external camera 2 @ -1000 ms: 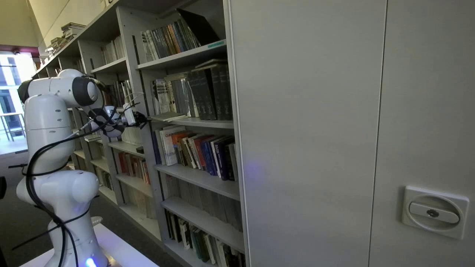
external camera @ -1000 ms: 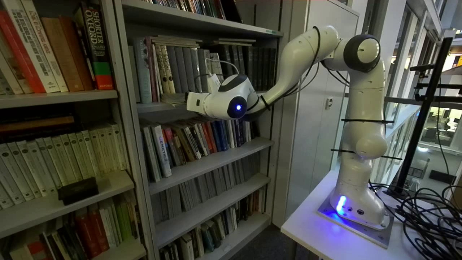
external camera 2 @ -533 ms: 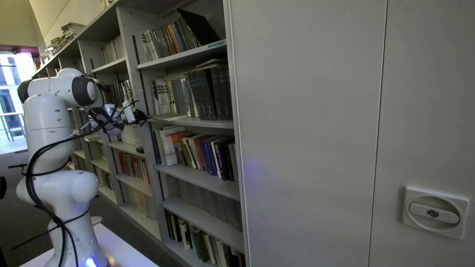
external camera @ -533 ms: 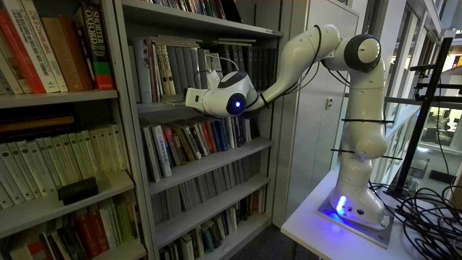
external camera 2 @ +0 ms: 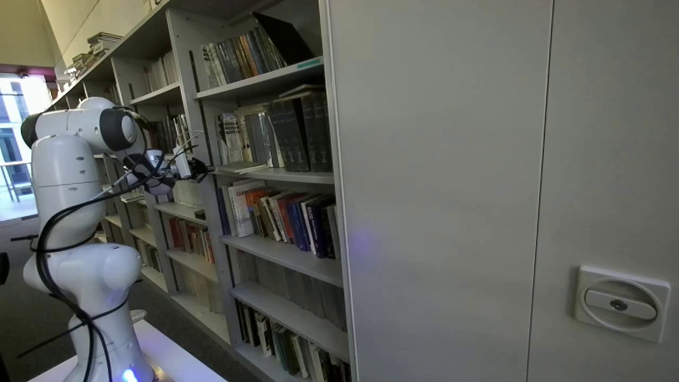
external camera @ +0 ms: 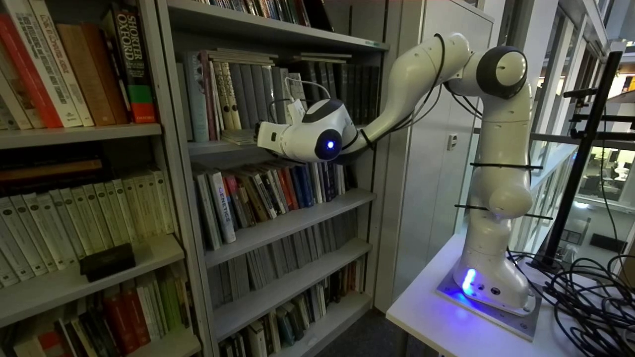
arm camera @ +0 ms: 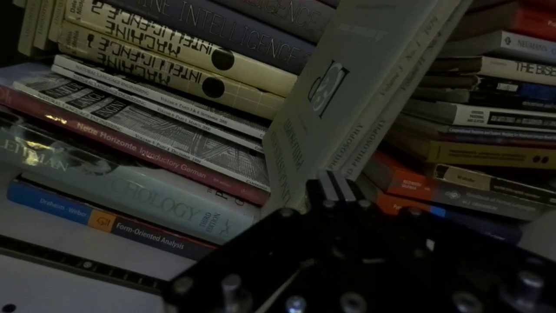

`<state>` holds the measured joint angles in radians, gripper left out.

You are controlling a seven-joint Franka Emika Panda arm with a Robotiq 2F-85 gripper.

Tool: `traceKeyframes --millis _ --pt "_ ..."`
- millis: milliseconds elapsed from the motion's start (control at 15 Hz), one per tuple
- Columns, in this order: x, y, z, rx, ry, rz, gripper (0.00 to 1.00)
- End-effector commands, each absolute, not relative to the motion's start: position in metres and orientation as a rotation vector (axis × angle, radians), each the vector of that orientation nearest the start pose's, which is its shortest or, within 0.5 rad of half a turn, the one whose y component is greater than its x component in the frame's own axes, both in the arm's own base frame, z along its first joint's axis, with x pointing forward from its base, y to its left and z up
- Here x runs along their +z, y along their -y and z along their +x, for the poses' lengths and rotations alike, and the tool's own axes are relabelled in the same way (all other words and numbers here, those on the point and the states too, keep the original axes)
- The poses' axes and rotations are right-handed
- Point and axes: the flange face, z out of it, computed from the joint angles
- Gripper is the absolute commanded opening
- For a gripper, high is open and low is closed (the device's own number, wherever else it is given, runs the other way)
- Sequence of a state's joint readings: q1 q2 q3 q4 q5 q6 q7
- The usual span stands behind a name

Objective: Remove a book from the top of the upright books and put it on top of the books stacked on the book shelf

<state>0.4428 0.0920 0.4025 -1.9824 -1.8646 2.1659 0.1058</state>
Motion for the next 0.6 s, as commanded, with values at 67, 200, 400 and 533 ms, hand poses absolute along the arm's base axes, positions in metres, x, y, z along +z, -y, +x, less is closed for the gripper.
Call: traceKeyframes --millis 67,200,400,533 --pt "0.485 -0.396 0.419 0.731 -1.356 0.993 0.00" --pt "0.494 -0.381 0.424 0.697 -1.293 1.011 0.00" --pt "0.510 -0.355 0.437 0.642 -1.205 1.025 0.00" --pt "0.517 -0.342 0.445 0.619 -1.169 1.034 0.00"
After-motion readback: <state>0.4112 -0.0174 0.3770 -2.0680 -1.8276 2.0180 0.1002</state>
